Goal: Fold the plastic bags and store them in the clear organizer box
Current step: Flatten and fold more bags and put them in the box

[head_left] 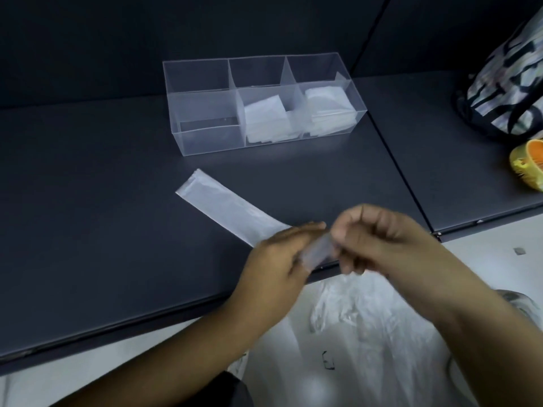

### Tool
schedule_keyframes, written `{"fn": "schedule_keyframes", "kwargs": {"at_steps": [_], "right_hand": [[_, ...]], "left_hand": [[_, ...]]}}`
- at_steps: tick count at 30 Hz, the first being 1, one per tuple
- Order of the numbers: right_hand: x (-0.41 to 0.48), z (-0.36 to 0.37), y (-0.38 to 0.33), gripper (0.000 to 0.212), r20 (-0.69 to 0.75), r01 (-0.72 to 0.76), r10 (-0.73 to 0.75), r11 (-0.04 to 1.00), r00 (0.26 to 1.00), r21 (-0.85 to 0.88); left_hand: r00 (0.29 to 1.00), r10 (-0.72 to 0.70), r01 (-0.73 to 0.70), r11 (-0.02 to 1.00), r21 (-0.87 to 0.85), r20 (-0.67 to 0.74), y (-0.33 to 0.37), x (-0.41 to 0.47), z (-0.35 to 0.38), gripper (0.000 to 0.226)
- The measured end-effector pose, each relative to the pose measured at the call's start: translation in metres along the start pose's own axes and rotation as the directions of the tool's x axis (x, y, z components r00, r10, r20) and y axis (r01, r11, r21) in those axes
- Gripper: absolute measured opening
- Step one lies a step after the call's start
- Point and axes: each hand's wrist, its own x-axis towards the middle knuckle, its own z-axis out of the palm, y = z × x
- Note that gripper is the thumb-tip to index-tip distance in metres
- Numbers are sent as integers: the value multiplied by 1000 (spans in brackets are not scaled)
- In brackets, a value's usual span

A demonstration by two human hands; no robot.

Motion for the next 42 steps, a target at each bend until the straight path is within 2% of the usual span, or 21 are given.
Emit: {"fn": "schedule_keyframes", "kwargs": {"at_steps": [1,3,6,8,11,12,16,18,21,24,26,27,28,29,31,33,35,36,38,40,42], "right_hand": [[8,-2,-3,19,-62,73,-74,997,995,-19],[30,-5,-4,38,-111,149,-158,985,981,-85],[65,9,7,67,107,118,-105,986,989,-122],[81,26,16,67,195,60,-28,985,980,-163],[95,37,33,23,222,88,-16,943,975,-322],[98,37,38,16,209,86,-10,931,978,-356],[104,39,50,16,66,-6,35,915,997,-403],[104,41,53,15,27,-24,40,901,999,-434],[105,42,55,14,-1,-47,52,900,999,-432],[104,39,53,15,0,-67,74,903,997,-424],[104,37,52,16,16,-74,89,898,996,-433],[104,37,50,17,24,-81,102,895,995,-438],[104,36,49,17,29,-90,114,896,993,-436],[104,37,47,18,30,-100,124,900,992,-424],[102,38,44,18,16,-130,148,912,989,-389],[96,38,41,16,-13,-192,199,924,980,-330],[86,37,36,13,-16,-301,303,940,953,-162],[80,36,33,12,15,-346,347,937,938,-50],[67,34,25,13,74,-374,369,924,927,77],[57,30,19,17,39,-301,300,954,953,18],[53,24,15,33,-19,-95,93,971,996,-217]], "left_hand": [[996,-78,72,990,-118,-45,3,3,-8,24],[979,-199,174,934,-311,-51,8,11,-25,25],[952,-307,249,784,-568,-7,3,24,-51,27],[924,-379,308,688,-658,36,-5,32,-65,28],[883,-464,374,615,-694,64,-23,39,-83,29],[861,-504,403,608,-683,60,-30,41,-88,29],[724,-686,541,629,-558,-71,-56,46,-106,22],[680,-715,555,648,-522,-165,-63,51,-111,18],[675,-664,529,739,-417,-321,-68,57,-119,14],[683,-550,479,834,-274,-480,-71,54,-124,12],[728,-302,416,908,46,-616,-68,42,-119,18],[782,-124,339,907,249,-611,-64,34,-111,22],[845,21,233,885,403,-534,-58,24,-97,26],[914,84,128,869,479,-397,-51,15,-80,32],[994,56,-2,858,513,-90,-43,-4,-46,54],[996,-6,-46,827,560,91,-43,-16,-26,78],[995,-26,-35,809,586,96,-48,-19,-25,78],[998,-7,-35,807,589,69,-47,-19,-28,70],[992,126,-90,788,609,-15,-45,-16,-32,44],[988,148,-99,810,577,-38,-39,-14,-38,33],[998,63,-47,866,497,-16,-34,-11,-47,32]]}}
